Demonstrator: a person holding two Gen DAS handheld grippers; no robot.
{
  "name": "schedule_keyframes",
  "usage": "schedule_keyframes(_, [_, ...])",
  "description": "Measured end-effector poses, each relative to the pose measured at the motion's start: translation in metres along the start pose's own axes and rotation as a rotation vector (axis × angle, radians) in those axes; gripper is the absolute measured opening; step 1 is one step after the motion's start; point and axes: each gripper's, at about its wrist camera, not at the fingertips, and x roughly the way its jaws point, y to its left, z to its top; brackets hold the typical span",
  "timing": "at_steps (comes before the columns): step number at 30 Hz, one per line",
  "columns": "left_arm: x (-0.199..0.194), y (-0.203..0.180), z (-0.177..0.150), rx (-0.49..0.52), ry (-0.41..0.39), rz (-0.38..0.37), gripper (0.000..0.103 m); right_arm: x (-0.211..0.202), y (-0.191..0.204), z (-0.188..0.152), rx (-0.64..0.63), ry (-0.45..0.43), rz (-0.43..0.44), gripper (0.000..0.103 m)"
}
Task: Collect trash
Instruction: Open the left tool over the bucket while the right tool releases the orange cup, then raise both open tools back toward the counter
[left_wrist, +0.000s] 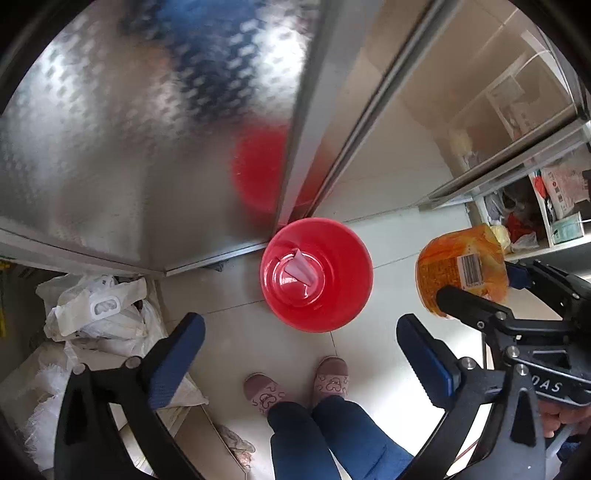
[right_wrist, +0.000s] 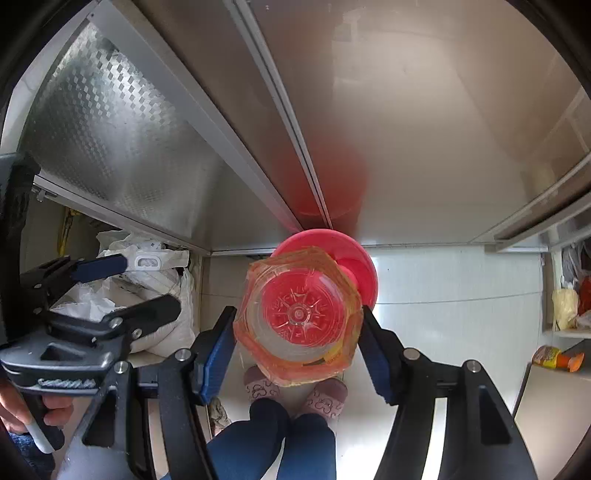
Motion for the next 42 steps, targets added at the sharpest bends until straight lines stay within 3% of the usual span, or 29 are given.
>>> schedule_keyframes(8, [-0.001,0.010,-0.003,-0.037,-0.004,0.019,0.103,0.011,0.015,0.002,-0.064,0.017,-0.005,0.062])
schedule_keyframes(13, [-0.005,0.017,-0.009,-0.054,-0.004,0.031,0.103,0.015,0.023,-0.001,-0.117,0.007,-0.027,0.081])
schedule_keyframes(21, [-0.037,0.018,-0.018,-0.052,-0.028,0.058,0.103,-0.003,0.022,-0.003,-0.100,0.018,-0.051,0.084])
schedule_keyframes(24, [-0.067,0.012,-0.020,-0.043,-0.053,0.070,0.103,-0.025,0.025,-0.003,-0.091,0.029,-0.041,0.095])
schedule_keyframes(29, [-0.143,-0.004,-0.021,-0.034,-0.093,0.044,0.103,-0.082,0.035,-0.001,-0.075,0.031,-0.038,0.096])
schedule_keyframes(36, [-0.260,-0.019,-0.014,-0.064,-0.186,0.035,0.103,-0.185,0.066,0.019,-0.115,-0.070,0.003,0.098])
schedule_keyframes(42, [-0.334,-0.020,-0.008,-0.063,-0.297,0.063,0.103,-0.250,0.097,0.040,-0.154,-0.155,0.019,0.100])
